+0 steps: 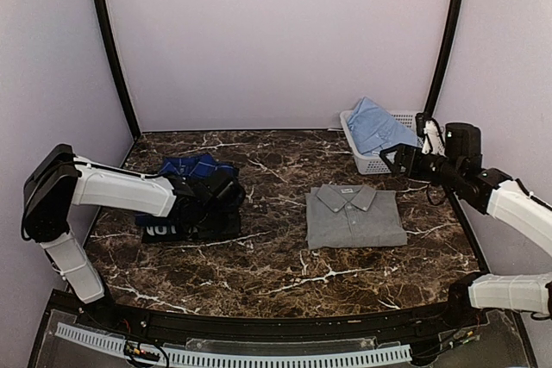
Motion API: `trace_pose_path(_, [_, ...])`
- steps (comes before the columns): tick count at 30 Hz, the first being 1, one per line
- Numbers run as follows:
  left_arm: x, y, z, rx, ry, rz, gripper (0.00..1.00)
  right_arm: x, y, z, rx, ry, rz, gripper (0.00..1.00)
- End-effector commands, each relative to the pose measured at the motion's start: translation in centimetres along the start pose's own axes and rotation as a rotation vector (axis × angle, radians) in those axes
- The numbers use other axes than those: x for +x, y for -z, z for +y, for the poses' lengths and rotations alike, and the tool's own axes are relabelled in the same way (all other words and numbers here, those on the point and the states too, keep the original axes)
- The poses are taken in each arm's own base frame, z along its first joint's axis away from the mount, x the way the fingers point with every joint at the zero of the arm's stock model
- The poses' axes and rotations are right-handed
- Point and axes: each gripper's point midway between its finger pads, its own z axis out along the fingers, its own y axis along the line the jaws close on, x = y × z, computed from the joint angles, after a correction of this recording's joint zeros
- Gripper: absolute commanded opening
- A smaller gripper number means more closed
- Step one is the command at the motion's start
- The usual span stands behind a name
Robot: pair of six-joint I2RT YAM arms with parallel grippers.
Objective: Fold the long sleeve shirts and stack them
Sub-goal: Move the square-folded shirt to the center of the board.
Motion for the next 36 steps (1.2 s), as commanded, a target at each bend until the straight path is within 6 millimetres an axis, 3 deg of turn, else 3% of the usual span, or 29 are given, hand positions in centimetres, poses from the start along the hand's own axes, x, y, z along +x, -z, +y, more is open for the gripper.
trace_pose_path(1, [2.4,0.2,-3.8,0.056,-0.03,0.052,0.0,0.5,-0.8,-0.4,-0.001,0.0,0.01,0.87])
trace_pose_path(4, [3.8,0.4,-5.8,0.089,-0.063,0.067,0.0,1.5,-1.2,-1.2,0.031,-0.019,0.043,0.87])
trace_pose_path(16, [8.1,1.1,-10.7,0.194,-0.167,0.116,0.0,4.5,-1.8,-3.7,0.133,-0.091,0.109,0.88])
trace_pose_path(18, [8.4,1.3,-11.3,0.206,-0.186,0.121,0.08,4.8,-1.8,-4.0,0.152,-0.096,0.119,0.89])
trace_pose_path(23, [8.6,3.3,-13.5,0.281,-0.245,0.123,0.3,5.7,-1.7,-5.8,0.245,-0.105,0.141,0.88])
trace_pose_path(30, [8.0,7.6,-19.0,0.447,-0.347,0.105,0.39,7.3,-1.8,-8.0,0.349,-0.117,0.197,0.86])
trace_pose_path(33, [6.9,6.5,-20.0,0.438,-0.356,0.085,0.44,8.6,-1.9,-8.9,0.366,-0.14,0.241,0.84])
trace_pose_path(36, [4.4,5.1,-21.2,0.441,-0.336,0.069,0.45,10.3,-2.1,-10.1,0.39,-0.169,0.301,0.82])
